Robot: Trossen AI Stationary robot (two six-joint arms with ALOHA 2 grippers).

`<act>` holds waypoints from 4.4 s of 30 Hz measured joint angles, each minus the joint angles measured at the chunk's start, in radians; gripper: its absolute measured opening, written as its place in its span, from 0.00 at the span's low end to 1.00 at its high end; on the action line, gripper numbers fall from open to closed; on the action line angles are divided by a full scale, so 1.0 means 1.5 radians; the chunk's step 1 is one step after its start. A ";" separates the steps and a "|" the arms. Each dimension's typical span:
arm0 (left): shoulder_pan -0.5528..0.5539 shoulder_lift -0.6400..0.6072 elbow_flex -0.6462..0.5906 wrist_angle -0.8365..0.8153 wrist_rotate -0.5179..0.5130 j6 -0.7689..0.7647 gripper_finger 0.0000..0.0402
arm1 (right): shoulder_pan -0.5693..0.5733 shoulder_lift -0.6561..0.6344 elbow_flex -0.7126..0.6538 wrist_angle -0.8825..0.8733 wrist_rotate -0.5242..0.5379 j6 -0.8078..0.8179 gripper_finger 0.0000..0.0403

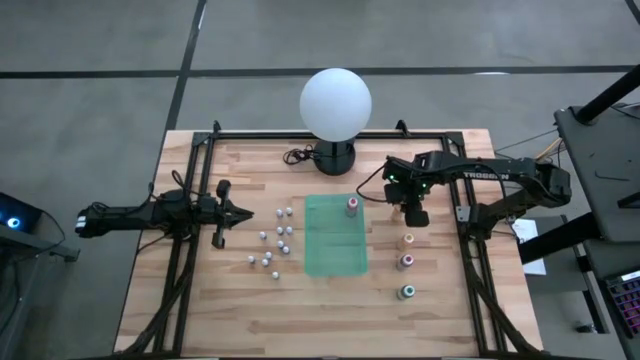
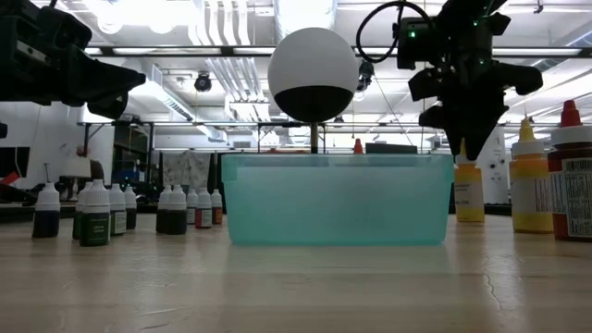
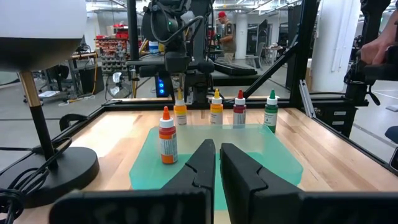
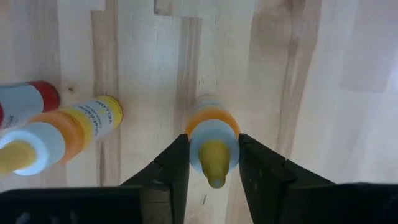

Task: Pick & Place food coloring
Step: Put the top large yellow food coloring bottle into the green bin

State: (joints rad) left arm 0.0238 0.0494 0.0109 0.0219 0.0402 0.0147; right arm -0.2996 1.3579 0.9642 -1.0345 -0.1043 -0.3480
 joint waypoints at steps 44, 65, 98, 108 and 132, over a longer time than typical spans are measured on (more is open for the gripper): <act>0.000 0.000 0.000 0.000 0.000 0.000 0.00 | 0.163 0.118 0.382 -0.168 0.000 0.181 0.27; 0.000 0.000 0.000 0.000 0.000 0.000 0.00 | 0.185 0.251 0.508 -0.185 0.001 0.195 0.27; 0.000 0.000 0.000 0.000 0.000 0.000 0.00 | 0.188 0.295 0.468 -0.117 0.037 0.559 0.27; 0.000 0.000 0.000 0.000 0.000 0.000 0.00 | 0.188 0.338 0.466 -0.079 0.057 0.564 0.27; 0.000 0.000 0.000 0.000 0.000 0.000 0.00 | 0.178 0.335 0.383 -0.029 0.090 0.543 0.27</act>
State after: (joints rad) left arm 0.0238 0.0494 0.0109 0.0222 0.0402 0.0143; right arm -0.0329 1.8610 1.5379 -1.0784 0.0299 0.4666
